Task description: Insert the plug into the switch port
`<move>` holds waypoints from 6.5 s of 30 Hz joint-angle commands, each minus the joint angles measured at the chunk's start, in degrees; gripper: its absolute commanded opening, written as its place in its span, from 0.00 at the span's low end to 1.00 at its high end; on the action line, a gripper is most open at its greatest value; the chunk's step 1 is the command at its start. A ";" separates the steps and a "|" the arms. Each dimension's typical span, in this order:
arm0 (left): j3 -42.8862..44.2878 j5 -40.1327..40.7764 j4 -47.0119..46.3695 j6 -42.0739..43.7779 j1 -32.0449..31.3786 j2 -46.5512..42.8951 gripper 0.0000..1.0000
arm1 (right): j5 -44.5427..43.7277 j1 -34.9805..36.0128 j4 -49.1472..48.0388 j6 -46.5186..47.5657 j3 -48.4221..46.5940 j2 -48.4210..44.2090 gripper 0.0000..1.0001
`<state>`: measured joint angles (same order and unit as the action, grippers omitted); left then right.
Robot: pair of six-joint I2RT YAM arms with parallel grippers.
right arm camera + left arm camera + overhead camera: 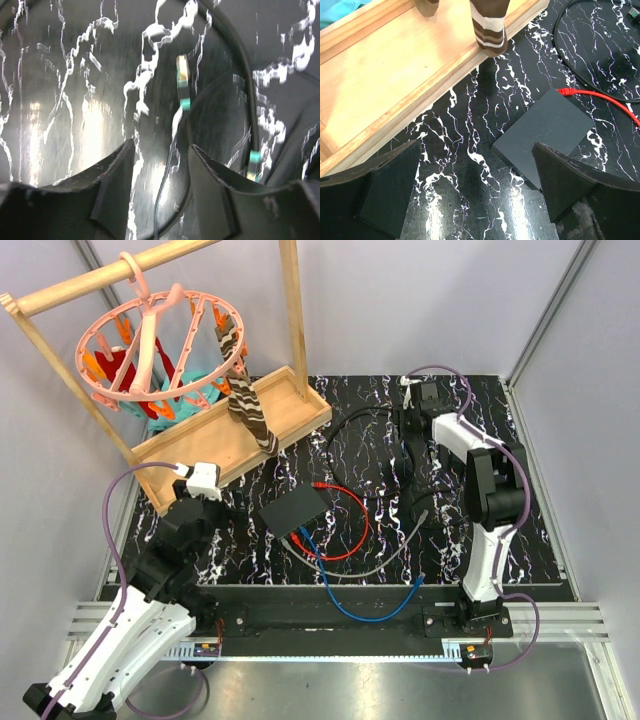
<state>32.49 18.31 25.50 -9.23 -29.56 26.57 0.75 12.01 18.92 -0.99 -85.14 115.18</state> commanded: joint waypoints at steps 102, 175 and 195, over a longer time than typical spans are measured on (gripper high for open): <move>20.68 -28.69 -27.25 -29.70 -6.37 37.83 0.99 | 11.29 14.08 -15.31 3.11 36.71 -44.59 0.00; 20.95 -32.90 -45.80 -31.28 -6.65 36.89 0.00 | 51.43 9.43 -43.08 -30.11 30.13 -46.19 0.66; 19.72 -32.28 -48.52 -32.51 -10.08 36.19 0.00 | 56.02 12.51 -49.85 -36.45 27.05 -40.73 0.20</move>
<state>52.71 -13.98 -17.76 -41.71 -39.53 64.82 55.16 24.03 -27.49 -36.27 -54.92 74.46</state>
